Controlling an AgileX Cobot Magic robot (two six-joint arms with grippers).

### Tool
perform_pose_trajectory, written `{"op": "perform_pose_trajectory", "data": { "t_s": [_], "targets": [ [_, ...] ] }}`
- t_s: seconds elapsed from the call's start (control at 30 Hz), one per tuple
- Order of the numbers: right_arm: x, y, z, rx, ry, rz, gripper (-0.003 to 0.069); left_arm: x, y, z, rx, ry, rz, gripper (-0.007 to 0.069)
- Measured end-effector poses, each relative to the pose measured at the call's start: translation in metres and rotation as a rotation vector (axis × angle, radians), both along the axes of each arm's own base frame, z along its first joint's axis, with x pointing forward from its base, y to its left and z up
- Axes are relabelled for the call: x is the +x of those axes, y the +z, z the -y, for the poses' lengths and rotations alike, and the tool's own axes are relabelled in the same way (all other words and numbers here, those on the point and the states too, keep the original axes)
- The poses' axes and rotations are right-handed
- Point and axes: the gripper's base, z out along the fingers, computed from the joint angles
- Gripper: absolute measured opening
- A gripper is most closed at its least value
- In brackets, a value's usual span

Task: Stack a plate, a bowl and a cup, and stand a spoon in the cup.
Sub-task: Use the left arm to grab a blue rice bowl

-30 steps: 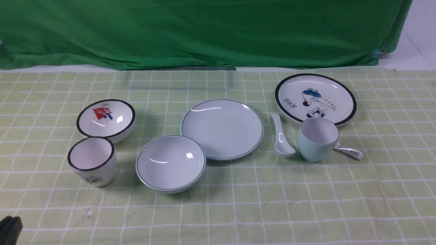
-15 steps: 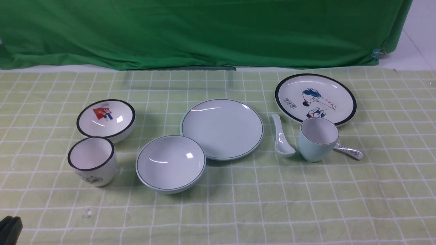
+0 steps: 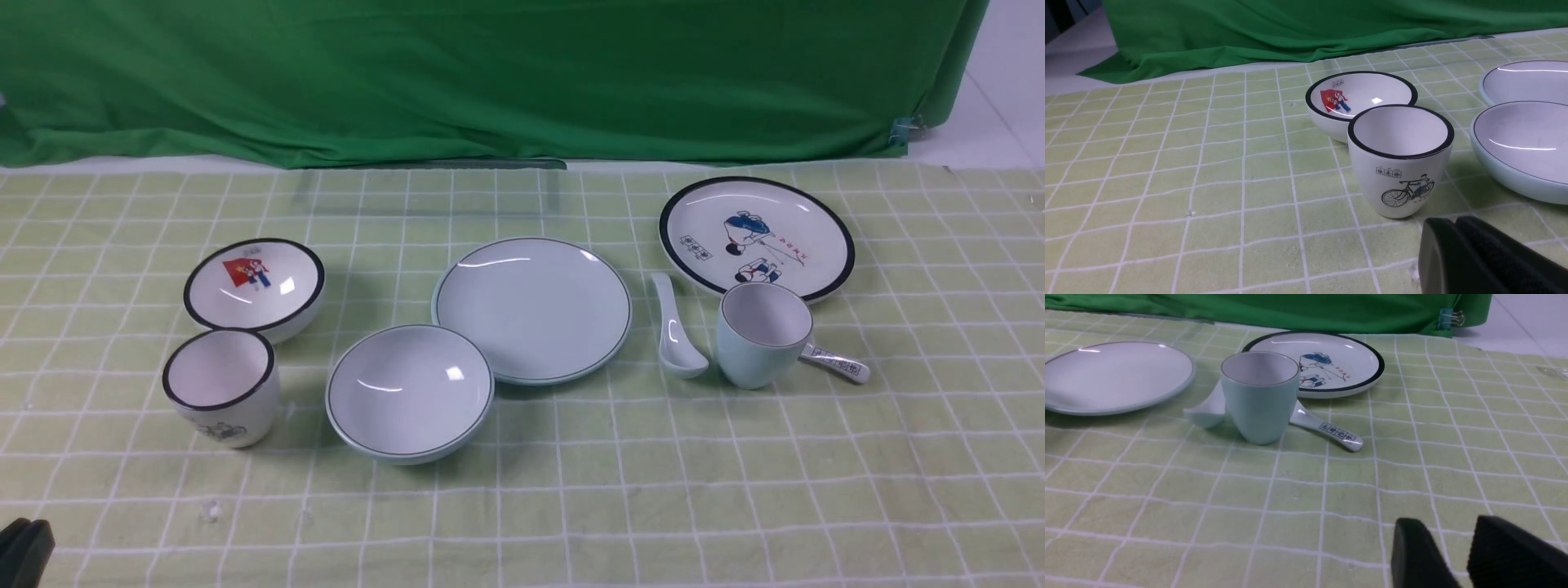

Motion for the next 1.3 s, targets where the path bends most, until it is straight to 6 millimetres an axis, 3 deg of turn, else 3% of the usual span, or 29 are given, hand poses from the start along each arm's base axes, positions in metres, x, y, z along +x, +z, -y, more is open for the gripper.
{"op": "perform_pose_trajectory", "data": {
  "t_s": [0.2,0.4,0.47,0.6,0.73,0.93,1.0,1.1,1.2,1.3],
  "targets": [
    [0.0,0.001,0.0,0.002,0.0,0.015,0.0242,0.0,0.0,0.0,0.0,0.0,0.0,-0.0029],
    [0.001,0.021,-0.001,0.033,0.006,0.228,0.0243,0.001,0.013,0.0,0.0,0.004,0.144,-0.0029],
    [-0.002,0.037,-0.001,0.059,0.011,0.406,0.0243,0.0,0.031,-0.001,0.0,0.009,0.344,-0.0029],
    [-0.011,0.058,0.0,0.101,0.02,0.656,0.0243,-0.006,0.05,-0.001,0.0,0.015,0.567,-0.0029],
    [-0.019,0.07,0.001,0.201,0.047,0.795,0.0239,-0.012,0.062,-0.002,-0.056,0.007,0.704,-0.0029],
    [-0.021,0.072,0.001,0.316,0.083,0.806,0.0232,-0.018,0.07,-0.002,-0.331,-0.063,0.805,-0.0029],
    [-0.018,0.075,0.0,0.312,0.079,0.775,0.0174,-0.02,0.083,-0.001,-0.422,-0.091,0.792,-0.0029],
    [-0.012,0.098,0.0,0.236,0.054,0.731,0.0071,-0.021,0.117,0.0,-0.389,-0.084,0.733,-0.0029],
    [0.003,0.133,-0.002,0.1,0.021,0.673,0.0018,-0.005,0.152,0.001,-0.268,-0.047,0.607,-0.0029],
    [0.033,0.153,-0.006,-0.021,0.005,0.546,0.0013,0.029,0.165,0.001,-0.206,-0.026,0.476,-0.0029]
  ]
}}
